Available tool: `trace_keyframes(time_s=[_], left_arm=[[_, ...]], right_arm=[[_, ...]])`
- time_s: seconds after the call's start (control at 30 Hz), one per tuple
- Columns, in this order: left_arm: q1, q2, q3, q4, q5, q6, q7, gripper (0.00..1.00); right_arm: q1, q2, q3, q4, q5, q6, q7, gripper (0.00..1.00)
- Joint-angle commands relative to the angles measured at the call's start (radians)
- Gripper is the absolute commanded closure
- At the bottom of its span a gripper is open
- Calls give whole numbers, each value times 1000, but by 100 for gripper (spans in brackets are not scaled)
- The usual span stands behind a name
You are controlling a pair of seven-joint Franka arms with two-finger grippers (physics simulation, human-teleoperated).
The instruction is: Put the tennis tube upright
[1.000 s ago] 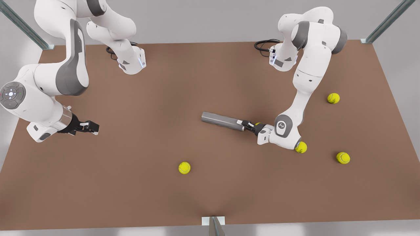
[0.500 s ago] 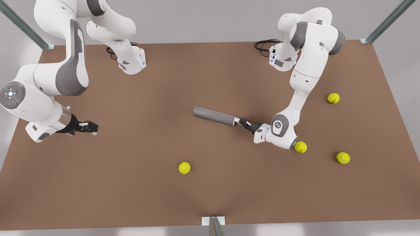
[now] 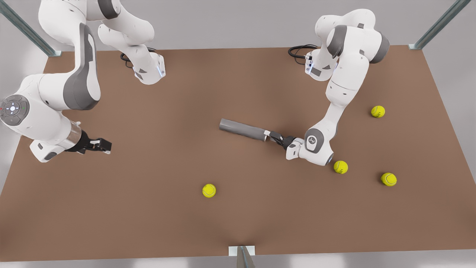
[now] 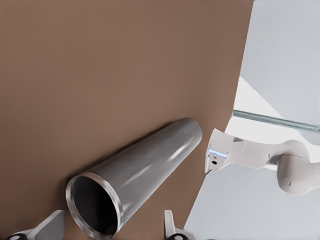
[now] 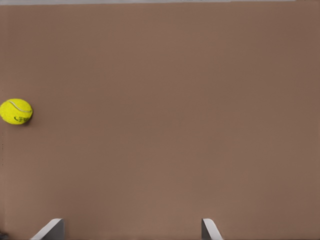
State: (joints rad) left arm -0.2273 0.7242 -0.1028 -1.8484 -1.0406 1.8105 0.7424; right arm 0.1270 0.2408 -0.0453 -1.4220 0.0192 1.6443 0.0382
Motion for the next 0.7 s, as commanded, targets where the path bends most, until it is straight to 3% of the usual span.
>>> trace_keyframes(time_s=[0.0,0.2,0.67], left_arm=[[0,0,0,0,-15,0,0,2],[0,-32,11,-35,-25,-8,2,2],[-23,-23,11,-40,-130,0,25,2]], right_arm=[[10,0,1,2,-4,3,0,0],[37,71,1,43,-44,91,-1,0],[42,74,1,63,-31,170,-12,0]])
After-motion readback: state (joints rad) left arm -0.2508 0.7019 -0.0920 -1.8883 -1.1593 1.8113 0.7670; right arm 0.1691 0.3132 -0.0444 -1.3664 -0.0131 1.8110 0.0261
